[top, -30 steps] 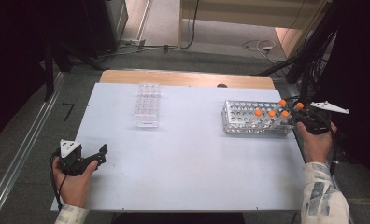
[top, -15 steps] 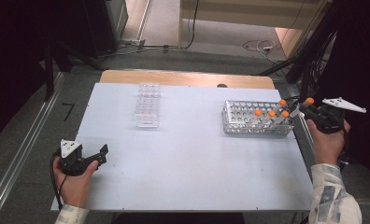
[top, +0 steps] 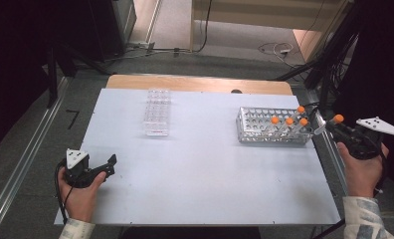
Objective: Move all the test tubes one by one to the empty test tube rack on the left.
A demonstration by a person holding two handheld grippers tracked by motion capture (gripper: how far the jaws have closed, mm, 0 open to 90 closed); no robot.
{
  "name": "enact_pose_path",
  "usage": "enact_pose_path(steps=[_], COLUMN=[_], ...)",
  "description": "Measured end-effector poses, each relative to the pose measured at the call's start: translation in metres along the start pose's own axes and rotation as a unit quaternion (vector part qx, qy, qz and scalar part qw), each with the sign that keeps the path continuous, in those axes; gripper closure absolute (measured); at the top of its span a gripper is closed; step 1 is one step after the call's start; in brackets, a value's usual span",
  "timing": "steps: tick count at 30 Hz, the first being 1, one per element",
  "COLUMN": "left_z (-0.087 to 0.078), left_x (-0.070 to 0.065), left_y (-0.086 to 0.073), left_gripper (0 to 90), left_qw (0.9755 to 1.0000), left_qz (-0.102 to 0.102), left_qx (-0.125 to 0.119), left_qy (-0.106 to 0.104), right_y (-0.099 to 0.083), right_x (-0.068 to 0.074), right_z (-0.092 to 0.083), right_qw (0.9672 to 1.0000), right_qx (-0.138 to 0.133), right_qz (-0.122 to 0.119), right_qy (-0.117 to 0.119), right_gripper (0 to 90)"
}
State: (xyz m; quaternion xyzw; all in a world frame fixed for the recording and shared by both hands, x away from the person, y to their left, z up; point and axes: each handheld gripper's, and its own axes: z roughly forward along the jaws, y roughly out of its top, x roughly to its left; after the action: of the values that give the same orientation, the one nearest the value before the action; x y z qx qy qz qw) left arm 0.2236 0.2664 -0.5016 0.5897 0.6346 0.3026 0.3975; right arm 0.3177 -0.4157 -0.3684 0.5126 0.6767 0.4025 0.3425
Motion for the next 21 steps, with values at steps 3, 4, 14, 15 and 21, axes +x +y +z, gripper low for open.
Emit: enact_pose_path(steps=[3,4,14,15,21], left_z=[0.000,0.000,0.000,0.000,0.000], left_x=[0.000,0.000,0.000,0.000,-0.001], left_y=[0.000,0.000,0.000,0.000,0.000], left_gripper=[6.5,6.5,6.5,6.5,6.5], left_qw=[1.0000,1.0000,1.0000,1.0000,1.0000], left_qz=[-0.001,-0.001,-0.001,-0.001,-0.001], left_qx=[0.000,0.001,0.000,0.001,0.002], left_qy=[0.000,0.001,0.000,0.000,0.000], right_y=[-0.003,-0.003,-0.021,-0.024,-0.035], right_x=[0.010,0.010,0.041,0.045,0.062], right_z=[-0.013,-0.013,-0.031,-0.031,-0.034], right_qw=[0.9999,0.9999,0.9984,0.9981,0.9961], right_qx=[-0.004,-0.004,0.004,0.005,0.007], right_qz=[-0.007,-0.007,-0.020,-0.022,-0.027], right_qy=[0.010,0.010,0.053,0.057,0.084], right_gripper=[72.4,72.4,72.5,72.5,72.4])
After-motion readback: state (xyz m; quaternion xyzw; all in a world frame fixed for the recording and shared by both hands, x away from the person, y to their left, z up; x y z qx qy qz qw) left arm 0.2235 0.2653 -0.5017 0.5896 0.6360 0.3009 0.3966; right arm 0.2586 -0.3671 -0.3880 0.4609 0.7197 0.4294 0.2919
